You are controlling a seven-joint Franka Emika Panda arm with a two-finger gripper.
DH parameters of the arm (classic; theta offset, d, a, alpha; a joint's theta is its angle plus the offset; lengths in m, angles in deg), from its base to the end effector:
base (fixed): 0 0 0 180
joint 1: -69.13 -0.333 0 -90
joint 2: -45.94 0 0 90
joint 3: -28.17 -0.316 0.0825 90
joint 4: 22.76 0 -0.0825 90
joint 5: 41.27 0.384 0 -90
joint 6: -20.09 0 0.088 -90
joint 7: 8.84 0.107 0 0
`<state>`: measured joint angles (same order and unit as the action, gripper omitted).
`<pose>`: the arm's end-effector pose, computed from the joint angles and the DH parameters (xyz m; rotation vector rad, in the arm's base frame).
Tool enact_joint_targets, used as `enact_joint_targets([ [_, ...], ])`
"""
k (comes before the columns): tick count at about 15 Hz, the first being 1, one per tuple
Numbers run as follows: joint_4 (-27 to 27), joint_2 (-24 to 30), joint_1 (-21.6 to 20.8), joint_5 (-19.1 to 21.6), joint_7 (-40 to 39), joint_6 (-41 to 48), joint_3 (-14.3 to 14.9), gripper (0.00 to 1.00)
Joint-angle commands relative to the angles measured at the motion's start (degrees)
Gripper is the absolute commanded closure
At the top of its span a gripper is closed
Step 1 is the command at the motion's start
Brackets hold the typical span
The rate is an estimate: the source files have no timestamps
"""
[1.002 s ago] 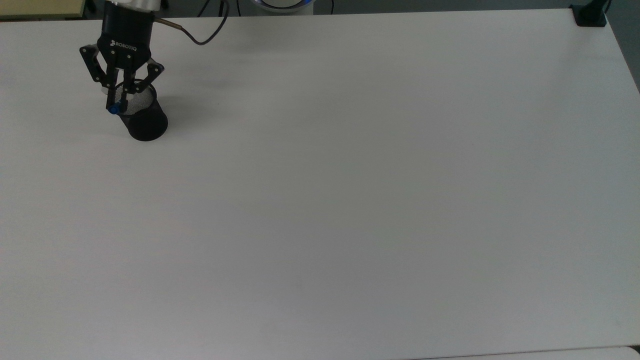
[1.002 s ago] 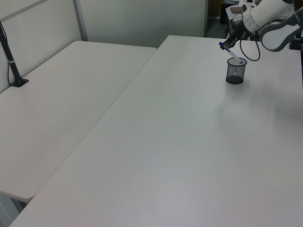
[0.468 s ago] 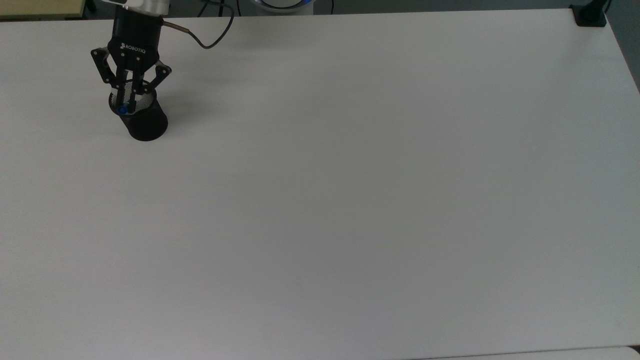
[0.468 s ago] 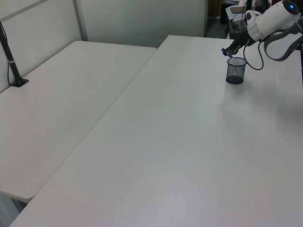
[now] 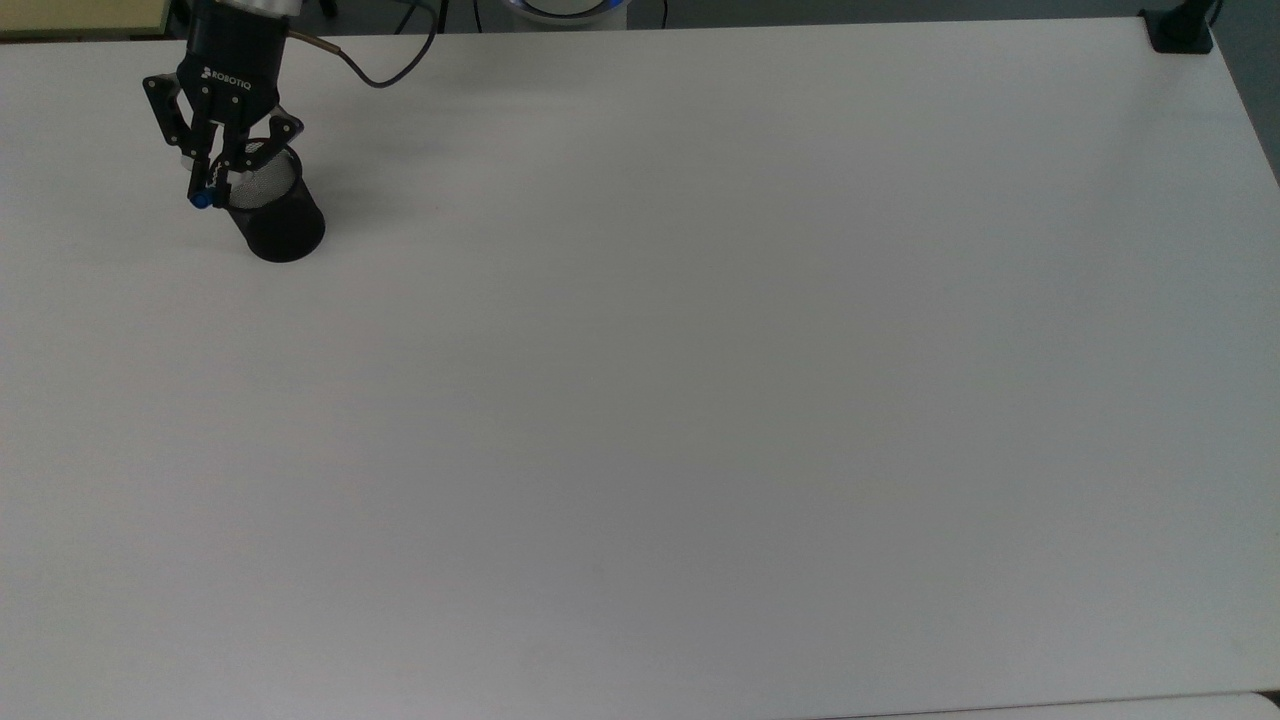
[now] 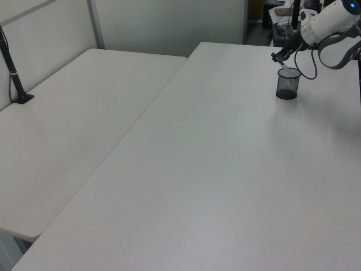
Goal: Insert the marker
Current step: 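Lower the marker tip-first into the mesh cup, adjusting its position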
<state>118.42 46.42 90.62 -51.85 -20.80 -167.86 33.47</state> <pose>0.4761 -0.2195 0.3957 2.6238 -0.0855 1.0549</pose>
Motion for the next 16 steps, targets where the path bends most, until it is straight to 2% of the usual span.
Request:
enact_joint_targets([
  [1, 1.3, 1.1, -0.7, -0.7, -0.1, -1.2, 0.5, 0.9],
  [3, 1.3, 1.1, -0.7, -0.6, 0.6, -1.1, 0.4, 0.68],
  [5, 1.1, 1.3, -0.9, -0.6, 4.3, -1.0, 0.5, 0.61],
  [10, 0.8, 3.4, -1.2, -0.6, 8.2, -0.8, 0.4, 0.54],
  [12, -0.3, 4.0, -1.6, -0.7, 10.5, 0.7, 0.3, 0.43],
  [14, -3.2, 5.1, -2.9, -0.6, 12.9, 7.4, 0.3, 0.3],
  [16, -8.3, 6.2, -4.1, -0.5, 14.7, 18.6, -0.2, 0.08],
])
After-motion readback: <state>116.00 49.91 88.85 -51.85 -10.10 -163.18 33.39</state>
